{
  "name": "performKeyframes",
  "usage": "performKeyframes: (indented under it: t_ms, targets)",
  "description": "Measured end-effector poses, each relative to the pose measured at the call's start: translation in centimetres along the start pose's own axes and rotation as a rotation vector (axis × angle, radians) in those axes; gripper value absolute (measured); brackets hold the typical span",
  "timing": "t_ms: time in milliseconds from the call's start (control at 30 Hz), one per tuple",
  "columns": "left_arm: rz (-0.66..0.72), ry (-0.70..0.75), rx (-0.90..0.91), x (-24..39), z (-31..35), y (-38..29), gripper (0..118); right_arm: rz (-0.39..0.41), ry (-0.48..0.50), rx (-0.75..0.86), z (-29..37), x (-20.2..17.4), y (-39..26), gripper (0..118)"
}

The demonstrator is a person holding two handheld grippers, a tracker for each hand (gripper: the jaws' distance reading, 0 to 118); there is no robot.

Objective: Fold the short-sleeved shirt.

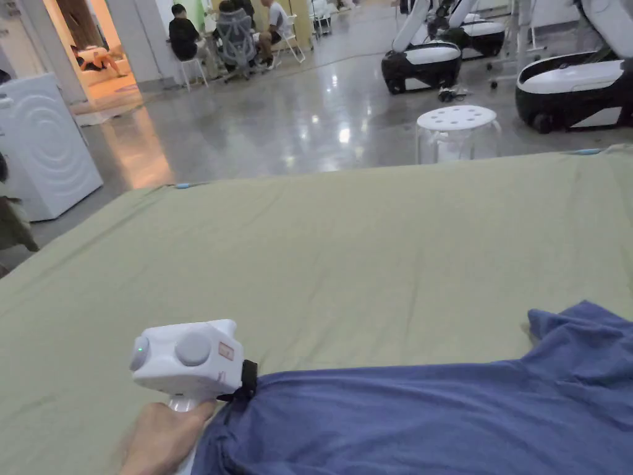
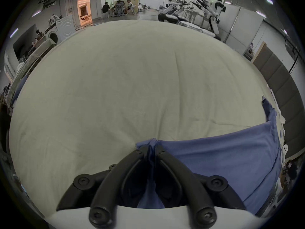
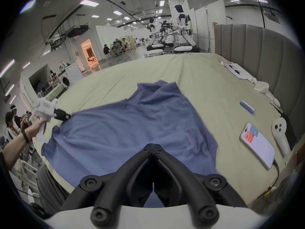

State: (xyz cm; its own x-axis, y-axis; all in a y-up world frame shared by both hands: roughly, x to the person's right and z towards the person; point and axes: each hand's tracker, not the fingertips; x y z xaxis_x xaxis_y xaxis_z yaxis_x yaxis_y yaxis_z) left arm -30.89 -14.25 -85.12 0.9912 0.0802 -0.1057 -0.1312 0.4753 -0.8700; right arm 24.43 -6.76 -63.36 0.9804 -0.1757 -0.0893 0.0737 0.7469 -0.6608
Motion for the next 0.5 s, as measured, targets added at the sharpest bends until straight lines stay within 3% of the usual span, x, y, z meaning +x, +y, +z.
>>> performKeyframes:
  t_ms: [33,67,100,133,167,333,500]
  targets:
    - [-0.002,0.003,-0.003,0.1,0.0,0.1,8,0.004,-0.006,0.007,-0.3,0.5,1.0,4]
    - [-0.01,0.005,-0.011,0.1,0.2,0.3,8,0.019,-0.02,0.007,-0.8,0.8,2.3,18]
    - [-0.016,0.008,-0.015,0.1,0.2,0.5,8,0.044,-0.037,-0.017,-1.8,1.1,3.9,42]
    - [-0.016,0.009,-0.018,0.2,0.1,0.5,8,0.061,-0.047,-0.027,-2.8,1.5,5.2,56]
    - [-0.013,0.012,-0.022,0.3,0.0,0.6,8,0.074,-0.055,-0.04,-4.2,2.3,6.4,61]
    - [-0.024,0.027,-0.027,1.6,1.3,0.0,8,0.075,-0.093,-0.221,-12.5,4.5,11.7,62]
    - [-0.023,0.022,-0.03,1.6,1.5,-0.1,8,0.08,-0.16,-0.28,-18.9,6.2,13.6,62]
